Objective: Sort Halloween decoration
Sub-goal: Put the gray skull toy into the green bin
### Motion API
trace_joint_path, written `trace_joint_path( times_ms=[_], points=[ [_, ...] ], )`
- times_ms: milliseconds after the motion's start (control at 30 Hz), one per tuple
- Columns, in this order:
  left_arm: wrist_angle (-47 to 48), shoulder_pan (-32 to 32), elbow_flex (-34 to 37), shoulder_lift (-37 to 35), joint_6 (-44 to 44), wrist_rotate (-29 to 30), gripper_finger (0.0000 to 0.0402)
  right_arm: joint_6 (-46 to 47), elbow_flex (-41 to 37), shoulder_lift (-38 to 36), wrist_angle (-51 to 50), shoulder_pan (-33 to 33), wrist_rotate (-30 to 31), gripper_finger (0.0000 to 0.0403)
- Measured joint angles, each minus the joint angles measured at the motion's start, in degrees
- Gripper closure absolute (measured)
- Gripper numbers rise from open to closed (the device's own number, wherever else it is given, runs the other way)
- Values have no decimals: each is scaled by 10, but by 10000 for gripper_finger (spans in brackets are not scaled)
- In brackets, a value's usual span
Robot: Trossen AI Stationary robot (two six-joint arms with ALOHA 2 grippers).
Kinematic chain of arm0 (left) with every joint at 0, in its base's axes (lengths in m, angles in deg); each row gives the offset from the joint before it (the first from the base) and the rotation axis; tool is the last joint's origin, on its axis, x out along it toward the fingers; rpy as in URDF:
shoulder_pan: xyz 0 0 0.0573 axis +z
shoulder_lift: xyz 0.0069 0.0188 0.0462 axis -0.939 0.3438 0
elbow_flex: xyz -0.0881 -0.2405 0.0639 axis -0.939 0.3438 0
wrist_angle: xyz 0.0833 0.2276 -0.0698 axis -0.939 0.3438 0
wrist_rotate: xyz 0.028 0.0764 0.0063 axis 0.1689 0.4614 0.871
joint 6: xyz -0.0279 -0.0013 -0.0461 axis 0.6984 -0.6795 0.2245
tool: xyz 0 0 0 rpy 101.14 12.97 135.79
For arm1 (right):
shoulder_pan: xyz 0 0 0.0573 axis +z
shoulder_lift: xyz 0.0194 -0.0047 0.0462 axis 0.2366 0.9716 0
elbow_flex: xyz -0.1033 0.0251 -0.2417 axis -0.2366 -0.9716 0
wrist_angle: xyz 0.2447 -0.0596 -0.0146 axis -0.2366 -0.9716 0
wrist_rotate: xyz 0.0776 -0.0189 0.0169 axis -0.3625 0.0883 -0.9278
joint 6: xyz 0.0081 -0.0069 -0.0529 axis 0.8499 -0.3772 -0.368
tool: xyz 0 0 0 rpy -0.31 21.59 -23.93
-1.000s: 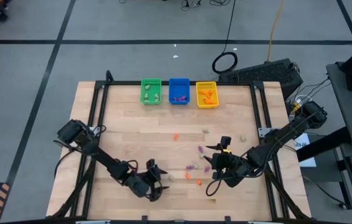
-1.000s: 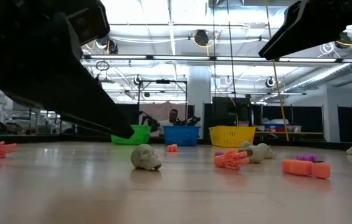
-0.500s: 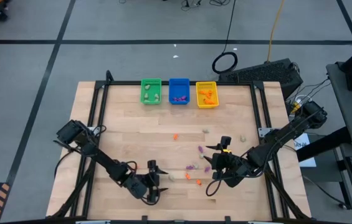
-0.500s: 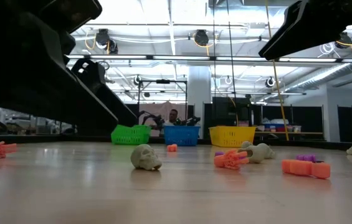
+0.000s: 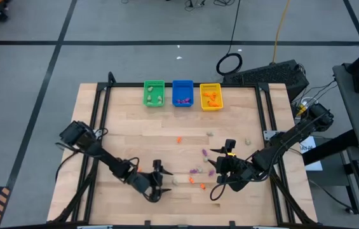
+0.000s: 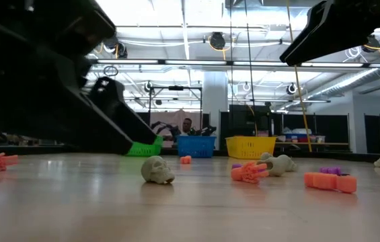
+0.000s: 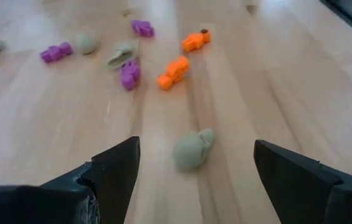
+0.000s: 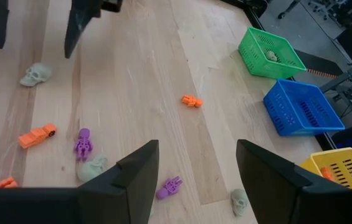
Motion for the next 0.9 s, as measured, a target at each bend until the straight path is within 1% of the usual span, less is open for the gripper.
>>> trace_joint_path(
  times_ms=[133, 267, 333, 400, 500, 733, 900],
  points=[
    [-17, 37, -1, 10, -34, -87, 89, 0, 0, 0, 0, 0, 0, 202],
    [-18, 70, 0, 21, -54, -154, 89, 0, 0, 0, 0, 0, 0, 202],
    [-16, 81, 0, 23, -55, -174, 91, 0, 0, 0, -1, 0, 0, 202],
    [-20, 88, 0, 23, -61, -189, 100, 0, 0, 0, -1, 0, 0, 202],
    [-21, 90, -1, 22, -77, -201, 128, -1, 0, 0, -1, 0, 0, 202],
    [-5, 89, -1, 22, -80, -203, 210, -2, 0, 0, -1, 0, 0, 202],
    [-9, 89, -1, 22, -80, -204, 256, -2, 0, 0, -1, 0, 0, 202]
  ],
)
